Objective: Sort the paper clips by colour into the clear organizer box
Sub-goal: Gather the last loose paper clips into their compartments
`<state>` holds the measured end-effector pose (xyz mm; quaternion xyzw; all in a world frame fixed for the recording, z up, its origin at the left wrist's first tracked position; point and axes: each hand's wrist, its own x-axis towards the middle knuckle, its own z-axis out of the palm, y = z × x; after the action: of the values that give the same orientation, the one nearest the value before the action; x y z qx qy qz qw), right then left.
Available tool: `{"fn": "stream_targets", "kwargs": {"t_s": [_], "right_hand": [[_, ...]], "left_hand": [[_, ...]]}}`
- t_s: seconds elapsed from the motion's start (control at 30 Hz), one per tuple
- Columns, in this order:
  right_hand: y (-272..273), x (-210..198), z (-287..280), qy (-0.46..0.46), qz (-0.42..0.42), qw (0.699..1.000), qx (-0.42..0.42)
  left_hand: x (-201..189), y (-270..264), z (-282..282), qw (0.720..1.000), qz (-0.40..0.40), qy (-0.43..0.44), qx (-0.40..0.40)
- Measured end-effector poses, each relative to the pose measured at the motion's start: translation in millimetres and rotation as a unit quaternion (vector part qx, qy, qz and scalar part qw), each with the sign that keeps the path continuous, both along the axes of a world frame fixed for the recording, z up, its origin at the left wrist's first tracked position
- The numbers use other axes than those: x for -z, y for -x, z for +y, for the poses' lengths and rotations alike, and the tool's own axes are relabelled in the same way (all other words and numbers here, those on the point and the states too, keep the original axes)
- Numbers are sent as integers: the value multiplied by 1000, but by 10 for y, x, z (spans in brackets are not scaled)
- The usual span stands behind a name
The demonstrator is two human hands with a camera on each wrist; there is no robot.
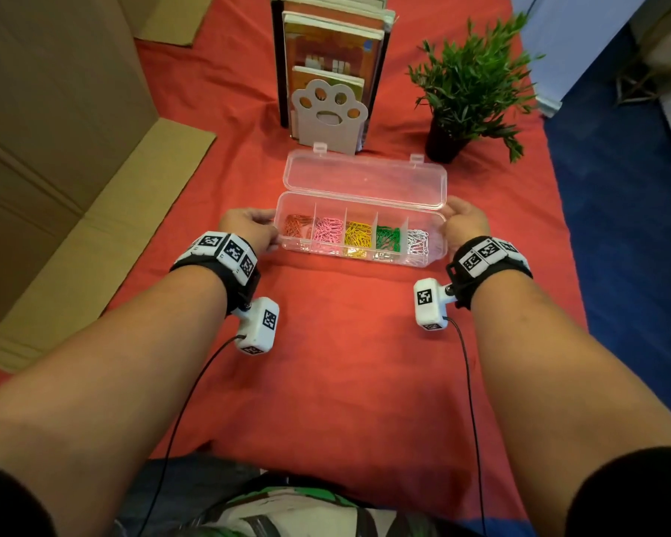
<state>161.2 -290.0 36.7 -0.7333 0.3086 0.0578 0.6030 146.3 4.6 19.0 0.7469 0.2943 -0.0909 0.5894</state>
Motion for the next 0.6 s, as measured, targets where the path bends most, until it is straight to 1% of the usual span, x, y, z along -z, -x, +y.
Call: {"fn": "stream_targets", "kwargs": {"t_s": [0.03, 0.13, 0.17, 0.23, 0.3, 0.33, 0.37, 0.4, 0.43, 0.47, 0.5, 0.53, 0.57, 0.6], "right_hand": [[18, 4, -15, -10, -13, 1000, -8], [44, 24, -76, 3, -58, 998, -31], [74, -11, -75, -13, -66, 997, -33], [136, -63, -80, -73, -74, 995, -4], [214, -89, -123, -114, -70, 989, 56], [264, -90, -160, -108, -77, 988, 80], [314, -94, -182, -83, -90, 989, 85], [364, -108, -195, -39, -106, 992, 64], [414, -123, -182, 18, -123, 992, 18], [456, -125, -149, 78, -132, 987, -52], [489, -105, -101, 145, -119, 972, -143], [516, -66, -42, 229, -81, 941, -237], [541, -23, 15, 317, -25, 896, -311], [572, 19, 74, 388, 23, 849, -357]], "left_hand": [[-9, 3, -7, 1000, 1, 6, -4], [-21, 15, -22, 1000, 6, 16, -9], [-26, 17, -22, 1000, 13, 22, -12], [-40, 20, -4, 999, 24, 35, -12], [-88, 29, 1, 998, 36, 55, 6], [-108, 30, -5, 996, 41, 77, 6], [-147, 36, -22, 994, 44, 102, -7], [-179, 40, -33, 993, 45, 112, -20], [-207, 43, -44, 992, 46, 114, -33], [-213, 42, -63, 993, 46, 101, -38], [-203, 47, -73, 995, 41, 79, -35], [-169, 55, -74, 999, 27, 40, -23], [-129, 67, -72, 1000, 12, 0, -8], [-96, 80, -68, 999, 1, -35, 10]]}}
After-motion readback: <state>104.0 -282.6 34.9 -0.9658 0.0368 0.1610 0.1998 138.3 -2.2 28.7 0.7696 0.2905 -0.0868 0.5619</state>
